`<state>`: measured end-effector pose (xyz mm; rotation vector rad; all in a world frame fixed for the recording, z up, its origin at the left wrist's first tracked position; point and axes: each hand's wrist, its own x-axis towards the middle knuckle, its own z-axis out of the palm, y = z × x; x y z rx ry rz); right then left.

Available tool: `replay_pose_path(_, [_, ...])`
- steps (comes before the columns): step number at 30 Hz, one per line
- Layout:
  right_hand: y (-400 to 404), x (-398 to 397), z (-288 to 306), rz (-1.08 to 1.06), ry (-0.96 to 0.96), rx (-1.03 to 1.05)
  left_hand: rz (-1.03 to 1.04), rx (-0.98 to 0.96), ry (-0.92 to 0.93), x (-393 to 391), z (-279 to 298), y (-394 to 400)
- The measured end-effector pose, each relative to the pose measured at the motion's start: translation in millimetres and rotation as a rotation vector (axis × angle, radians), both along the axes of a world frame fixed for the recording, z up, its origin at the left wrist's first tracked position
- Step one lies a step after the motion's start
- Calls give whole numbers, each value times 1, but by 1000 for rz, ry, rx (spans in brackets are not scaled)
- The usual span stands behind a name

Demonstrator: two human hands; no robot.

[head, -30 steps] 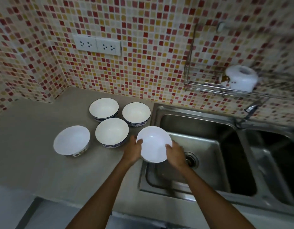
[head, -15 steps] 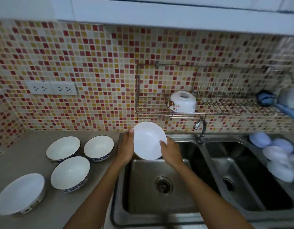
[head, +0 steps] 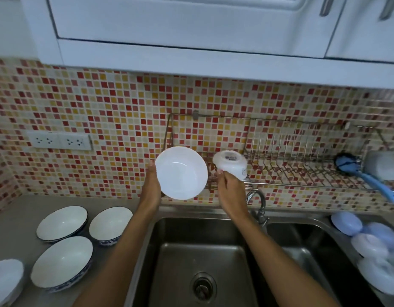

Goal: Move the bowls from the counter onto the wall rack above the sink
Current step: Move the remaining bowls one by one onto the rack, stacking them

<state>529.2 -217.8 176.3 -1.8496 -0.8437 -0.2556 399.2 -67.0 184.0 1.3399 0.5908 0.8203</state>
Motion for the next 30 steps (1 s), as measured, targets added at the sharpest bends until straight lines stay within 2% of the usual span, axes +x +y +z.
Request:
replay_pose_path(4, [5,43,-11,-70,-346,-239,103,250,49,22,18,14])
replay_pose_path(6, [10,51,-16,-114,-523,-364,125,316,46,32,27,11])
replay_pose_path(8, [12,59,-22,-135,-625,-389,153,374,41,42,36,7])
replay_pose_path(11, [12,68,-39,-63,-659,-265,145,515,78,54,46,5])
replay_pose_path(14, [11,74,-52,-30,-746,-173,143,644,199,68,42,13])
replay_pose_path(21, [16,80,-64,-60,-835,-99,72,1036,516,97,22,27])
replay_pose_path(24, [16,79,-63,-69,-858,-71,48,1172,588,102,16,29])
replay_pose_path(30, [18,77,-64,-93,-846,-68,-10,1277,653,106,8,32])
